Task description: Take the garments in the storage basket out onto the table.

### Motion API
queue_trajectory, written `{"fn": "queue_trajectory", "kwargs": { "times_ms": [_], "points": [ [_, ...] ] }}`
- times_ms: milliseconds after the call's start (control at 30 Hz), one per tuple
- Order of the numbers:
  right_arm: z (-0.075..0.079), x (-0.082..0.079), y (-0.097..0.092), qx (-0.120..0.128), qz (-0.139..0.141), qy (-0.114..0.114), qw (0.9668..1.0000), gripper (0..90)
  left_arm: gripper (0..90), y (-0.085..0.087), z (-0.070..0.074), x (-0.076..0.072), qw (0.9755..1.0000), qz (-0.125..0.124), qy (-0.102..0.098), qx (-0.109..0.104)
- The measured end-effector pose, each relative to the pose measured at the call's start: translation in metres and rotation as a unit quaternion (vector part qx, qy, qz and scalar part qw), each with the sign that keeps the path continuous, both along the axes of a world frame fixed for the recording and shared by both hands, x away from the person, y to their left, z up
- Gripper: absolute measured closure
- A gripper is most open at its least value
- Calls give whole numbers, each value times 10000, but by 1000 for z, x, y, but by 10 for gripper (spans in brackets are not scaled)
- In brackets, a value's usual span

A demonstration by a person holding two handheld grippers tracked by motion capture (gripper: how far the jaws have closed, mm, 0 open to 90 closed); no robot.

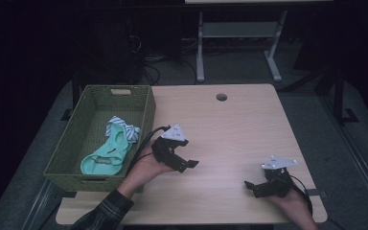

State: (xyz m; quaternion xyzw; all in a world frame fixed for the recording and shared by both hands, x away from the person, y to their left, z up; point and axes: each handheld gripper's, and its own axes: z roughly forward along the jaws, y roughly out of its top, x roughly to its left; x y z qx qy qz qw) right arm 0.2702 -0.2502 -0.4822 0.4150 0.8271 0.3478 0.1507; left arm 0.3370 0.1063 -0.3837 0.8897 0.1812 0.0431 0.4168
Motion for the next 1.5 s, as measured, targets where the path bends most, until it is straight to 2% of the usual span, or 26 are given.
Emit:
{"fn": "queue_trajectory", "kwargs": {
  "times_ms": [433,600,733,1100,1500],
  "points": [
    [0,0,0,-1,2,-3,10000,14,143,3,13,7,9999,-28,85,82],
    [0,0,0,-3,17,-25,10000,14,143,9,20,9,10000,25,33,12],
    [0,0,0,-2,12,-24,10000,14,144,17,22,10,10000,48,27,67],
    [0,0,0,-9,13,-20,10000,15,144,30,26,14,9998,195,24,59],
    [0,0,0,-4,3,-27,10000,14,145,47,38,15,9994,341,-66,31]
  ]
}}
